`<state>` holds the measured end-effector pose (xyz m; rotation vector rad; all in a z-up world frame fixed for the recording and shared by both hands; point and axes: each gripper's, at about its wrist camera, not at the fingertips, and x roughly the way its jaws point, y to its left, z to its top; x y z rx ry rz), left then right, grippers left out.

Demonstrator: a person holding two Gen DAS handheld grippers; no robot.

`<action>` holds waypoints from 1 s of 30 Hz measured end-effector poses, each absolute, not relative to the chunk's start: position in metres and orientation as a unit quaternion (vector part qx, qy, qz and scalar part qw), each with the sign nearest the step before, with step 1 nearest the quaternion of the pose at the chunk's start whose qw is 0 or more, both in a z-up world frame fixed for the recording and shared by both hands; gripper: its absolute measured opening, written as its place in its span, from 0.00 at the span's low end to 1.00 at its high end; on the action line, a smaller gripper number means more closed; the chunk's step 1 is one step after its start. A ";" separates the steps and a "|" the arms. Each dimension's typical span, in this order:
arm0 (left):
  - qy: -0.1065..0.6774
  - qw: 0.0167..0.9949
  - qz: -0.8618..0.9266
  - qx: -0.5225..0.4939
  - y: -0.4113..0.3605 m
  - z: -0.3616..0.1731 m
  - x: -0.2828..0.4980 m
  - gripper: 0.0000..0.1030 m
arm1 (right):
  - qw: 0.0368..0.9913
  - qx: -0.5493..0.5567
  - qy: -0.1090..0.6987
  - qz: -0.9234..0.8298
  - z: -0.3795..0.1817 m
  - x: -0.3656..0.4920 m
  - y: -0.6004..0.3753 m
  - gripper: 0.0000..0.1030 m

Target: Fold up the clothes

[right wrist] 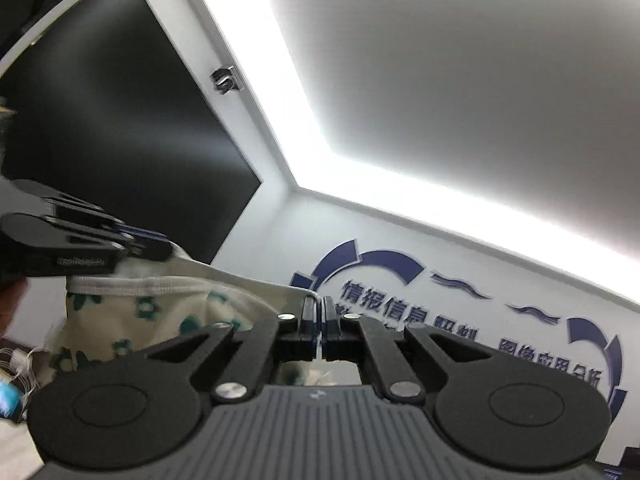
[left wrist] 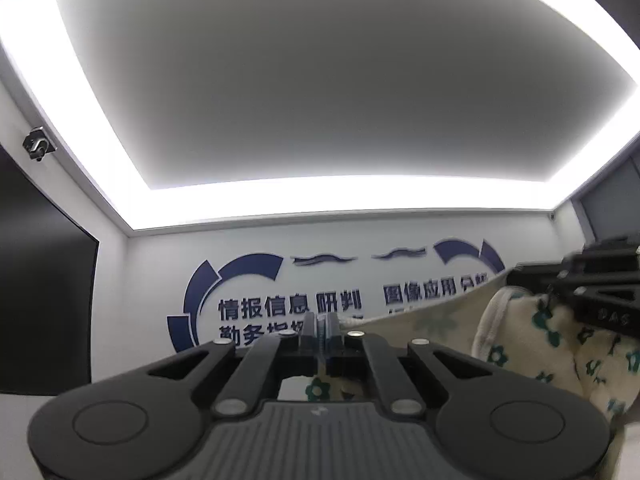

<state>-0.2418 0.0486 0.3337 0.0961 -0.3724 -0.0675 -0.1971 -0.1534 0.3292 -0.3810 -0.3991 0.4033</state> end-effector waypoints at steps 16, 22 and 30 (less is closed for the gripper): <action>-0.180 0.983 0.012 0.025 0.086 0.339 -0.251 0.02 | 0.942 -0.158 -0.137 0.262 0.348 -0.162 -0.122 0.01; -0.202 0.978 0.009 0.057 0.069 0.370 -0.265 0.02 | 0.936 -0.115 -0.134 0.306 0.362 -0.162 -0.143 0.01; -0.179 0.976 0.041 0.118 0.015 0.412 -0.195 0.02 | 0.935 -0.090 -0.139 0.314 0.380 -0.140 -0.175 0.01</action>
